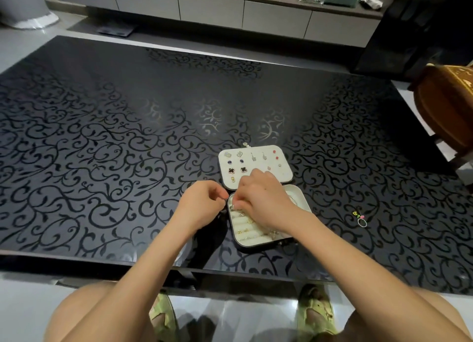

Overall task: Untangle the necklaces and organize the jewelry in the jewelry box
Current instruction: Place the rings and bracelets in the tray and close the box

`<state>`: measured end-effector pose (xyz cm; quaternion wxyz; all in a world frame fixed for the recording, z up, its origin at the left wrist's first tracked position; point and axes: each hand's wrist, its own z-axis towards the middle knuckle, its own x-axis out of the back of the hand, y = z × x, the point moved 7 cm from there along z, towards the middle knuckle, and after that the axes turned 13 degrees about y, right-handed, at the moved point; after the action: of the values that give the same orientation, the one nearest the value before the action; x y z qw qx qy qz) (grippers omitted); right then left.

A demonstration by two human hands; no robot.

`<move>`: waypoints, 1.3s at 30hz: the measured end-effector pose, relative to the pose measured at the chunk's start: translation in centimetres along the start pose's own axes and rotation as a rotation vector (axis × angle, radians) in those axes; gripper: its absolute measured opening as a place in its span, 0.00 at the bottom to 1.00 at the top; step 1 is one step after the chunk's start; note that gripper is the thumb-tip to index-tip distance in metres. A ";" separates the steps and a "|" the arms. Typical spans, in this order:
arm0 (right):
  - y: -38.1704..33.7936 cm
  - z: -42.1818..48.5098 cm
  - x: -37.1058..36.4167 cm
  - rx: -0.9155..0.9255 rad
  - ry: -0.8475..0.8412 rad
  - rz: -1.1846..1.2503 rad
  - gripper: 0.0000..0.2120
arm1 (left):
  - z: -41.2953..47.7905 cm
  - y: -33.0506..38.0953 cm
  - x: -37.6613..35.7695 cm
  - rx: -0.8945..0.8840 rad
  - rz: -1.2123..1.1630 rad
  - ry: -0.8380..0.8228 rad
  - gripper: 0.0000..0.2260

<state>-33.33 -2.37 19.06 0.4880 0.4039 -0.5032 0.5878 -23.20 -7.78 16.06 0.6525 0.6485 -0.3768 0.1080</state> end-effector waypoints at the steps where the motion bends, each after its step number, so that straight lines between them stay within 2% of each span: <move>1: 0.0 0.1 0.0 -0.001 -0.002 -0.004 0.10 | -0.1 0.0 -0.1 0.001 -0.008 -0.011 0.06; 7: -0.8 0.5 -0.2 0.062 -0.029 -0.096 0.10 | -0.2 0.4 -0.6 -0.021 0.040 -0.045 0.04; 12: -0.3 0.0 0.1 -0.016 0.029 -0.097 0.11 | -0.1 0.9 -0.8 -0.045 0.082 -0.033 0.03; 15: 1.9 -2.3 1.9 -0.184 0.241 0.023 0.09 | 0.0 1.0 -0.9 -0.041 0.054 -0.018 0.03; 17: 5.4 -5.7 4.0 -0.337 0.418 -0.019 0.04 | -0.1 1.1 -1.0 -0.044 0.051 -0.009 0.02; 18: 7.8 -7.6 5.0 -0.438 0.451 -0.066 0.03 | -0.1 1.1 -1.1 -0.046 0.050 -0.004 0.02; 21: 14.8 -13.4 6.3 -0.775 0.298 -0.203 0.05 | -0.1 1.3 -1.3 -0.055 0.055 0.007 0.02; 23: 17.5 -15.8 6.3 -0.895 0.181 -0.253 0.06 | -0.1 1.6 -1.6 -0.069 0.067 0.025 0.02; 26: 18.9 -16.7 5.8 -0.894 0.094 -0.328 0.05 | 0.2 1.7 -1.5 -0.066 0.086 0.082 0.02; 31: 19.4 -16.3 3.9 -0.884 -0.027 -0.277 0.07 | 0.4 1.9 -1.4 -0.052 0.068 0.133 0.04; 34: 19.2 -15.8 3.2 -0.826 -0.015 -0.292 0.10 | 0.4 1.7 -1.2 -0.032 0.053 0.144 0.06; 37: 18.2 -15.4 3.4 -0.732 -0.062 -0.399 0.07 | 0.6 1.4 -1.0 -0.024 0.046 0.131 0.05; 39: 16.2 -14.2 4.4 -0.623 0.054 -0.355 0.05 | 0.6 1.0 -1.0 -0.013 0.046 0.103 0.02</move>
<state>-49.84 12.09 17.76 0.6955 0.3012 -0.5669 0.3228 -24.79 -7.87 16.10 0.6725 0.6290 -0.3583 0.1539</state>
